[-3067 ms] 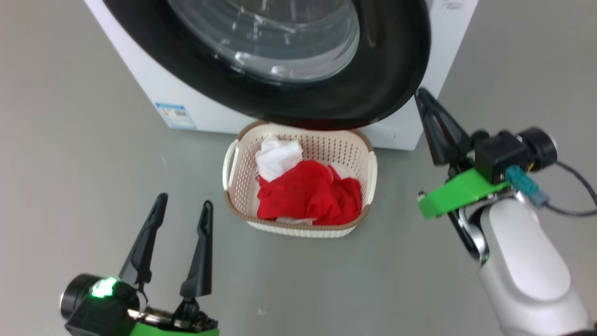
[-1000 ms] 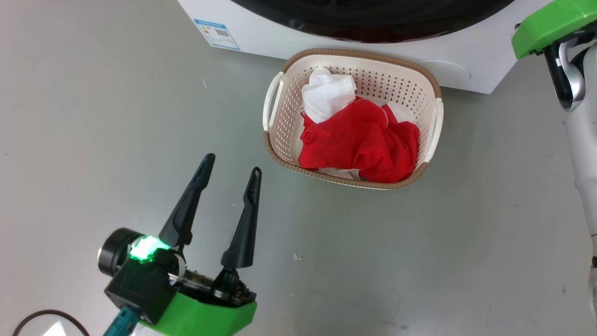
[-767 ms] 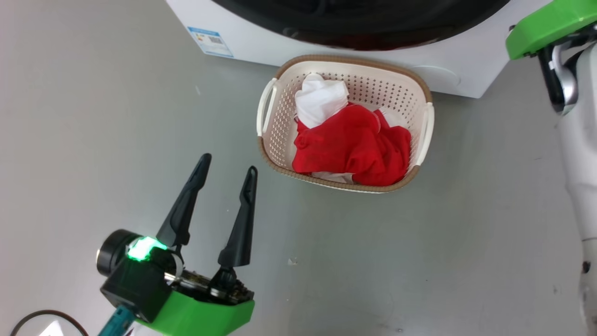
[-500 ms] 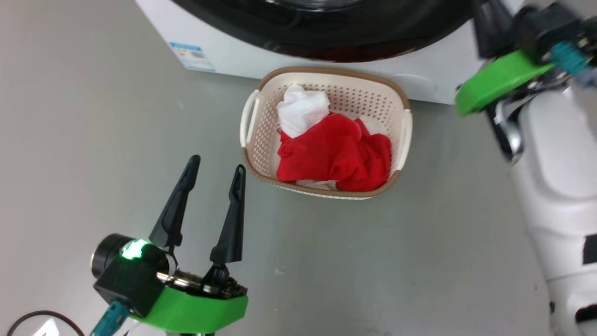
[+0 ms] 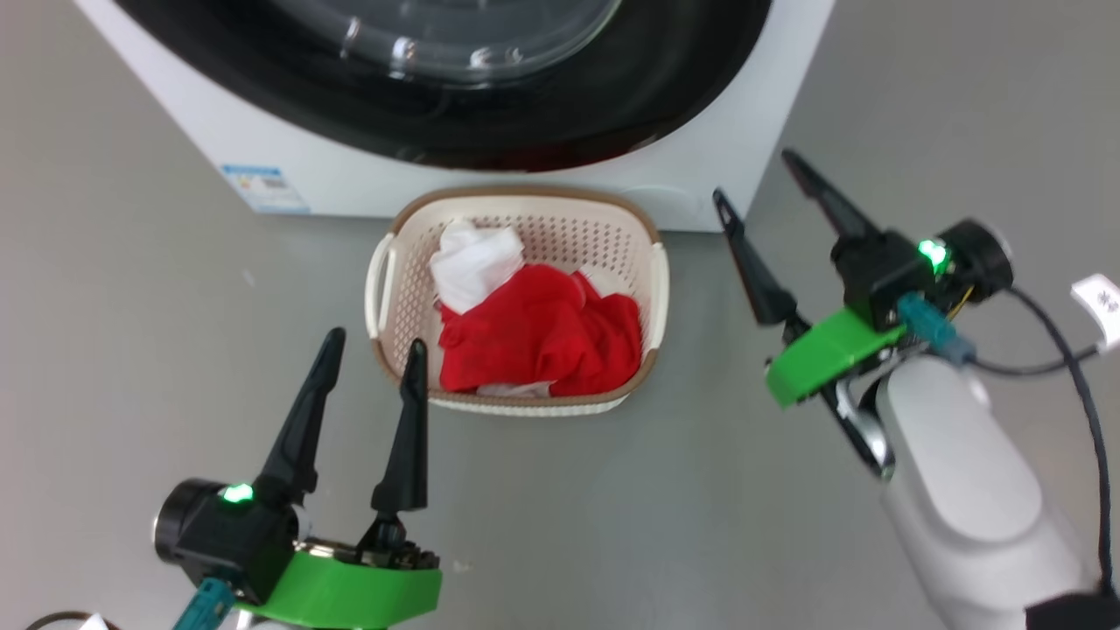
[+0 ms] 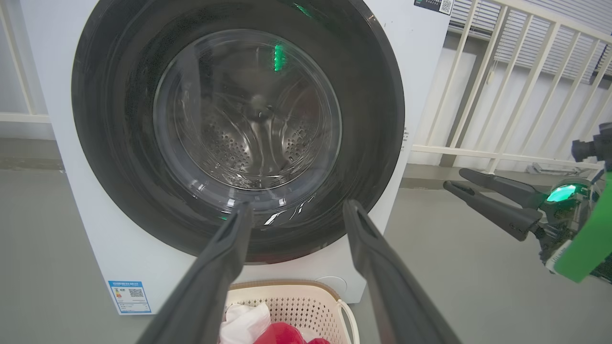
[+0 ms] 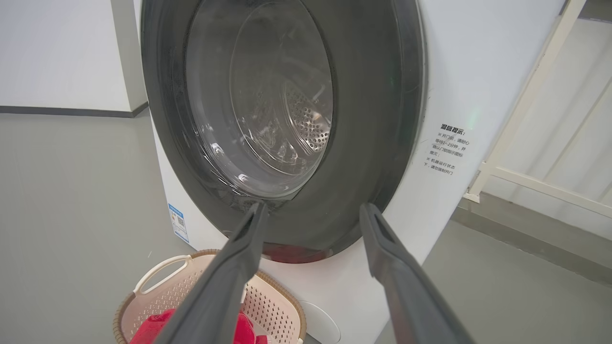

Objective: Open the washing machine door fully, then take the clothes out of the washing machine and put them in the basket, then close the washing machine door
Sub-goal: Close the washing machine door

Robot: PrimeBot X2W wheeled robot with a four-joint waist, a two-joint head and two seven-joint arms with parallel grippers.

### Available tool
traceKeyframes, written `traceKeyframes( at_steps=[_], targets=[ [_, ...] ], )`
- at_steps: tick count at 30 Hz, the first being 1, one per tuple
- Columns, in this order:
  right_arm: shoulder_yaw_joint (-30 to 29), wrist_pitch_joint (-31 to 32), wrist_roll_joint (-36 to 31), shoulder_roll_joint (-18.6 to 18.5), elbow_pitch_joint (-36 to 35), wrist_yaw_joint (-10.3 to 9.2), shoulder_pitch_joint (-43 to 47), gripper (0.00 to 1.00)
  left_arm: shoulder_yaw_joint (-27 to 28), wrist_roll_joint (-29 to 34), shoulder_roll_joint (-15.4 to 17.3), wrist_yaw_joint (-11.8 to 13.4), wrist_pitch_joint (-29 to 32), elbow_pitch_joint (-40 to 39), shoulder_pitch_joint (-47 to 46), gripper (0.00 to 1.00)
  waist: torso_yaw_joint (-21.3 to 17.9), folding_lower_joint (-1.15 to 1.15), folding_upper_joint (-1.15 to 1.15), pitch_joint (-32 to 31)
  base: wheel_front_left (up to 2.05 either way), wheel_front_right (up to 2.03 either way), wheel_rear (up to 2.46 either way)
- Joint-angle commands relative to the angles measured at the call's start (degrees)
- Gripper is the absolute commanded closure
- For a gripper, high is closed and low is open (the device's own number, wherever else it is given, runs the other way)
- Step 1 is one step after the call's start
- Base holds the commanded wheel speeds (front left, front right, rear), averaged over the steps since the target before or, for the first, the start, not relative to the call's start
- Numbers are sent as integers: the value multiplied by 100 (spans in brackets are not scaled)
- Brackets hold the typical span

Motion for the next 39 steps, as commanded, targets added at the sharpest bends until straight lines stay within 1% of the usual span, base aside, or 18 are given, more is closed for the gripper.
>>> traceKeyframes(
  at_steps=[1, 4, 7, 13, 21, 27, 39],
  targets=[
    [136, 6, 94, 120, -304, -8, 228, 0, 230, 43, 61, 62, -28, -101, 80, 0, -303, 0, 0, -312, 0, 0, 0],
    [158, 6, 224, 122, -645, -8, 620, 0, 297, 56, 61, 102, -28, -105, 155, 0, -443, 0, 0, -461, 0, 0, 0],
    [-46, 6, 334, 122, -1068, -8, 1097, 0, 385, 86, 61, 134, -28, -123, 292, 0, -605, 0, 0, -644, 0, 0, 0],
    [-501, 6, 351, 123, -1614, -8, 1743, 0, 433, 29, 61, 181, -28, -147, 456, 0, -729, 0, 0, -907, 0, 0, 0],
    [-992, 6, 203, 123, -2023, -8, 2378, 0, 542, -18, 61, 127, -28, -69, 700, 0, -854, 0, 0, -1230, 0, 0, 0],
    [-1245, 6, 190, 123, -2293, -8, 2859, 0, 632, 183, 61, 61, -28, 48, 886, 0, -906, 0, 0, -1485, 0, 0, 0],
    [-1453, 6, 342, 123, -2706, -8, 3592, 0, 888, 208, 61, 10, -28, 21, 1198, 0, -1001, 0, 0, -1818, 0, 0, 0]
  ],
)
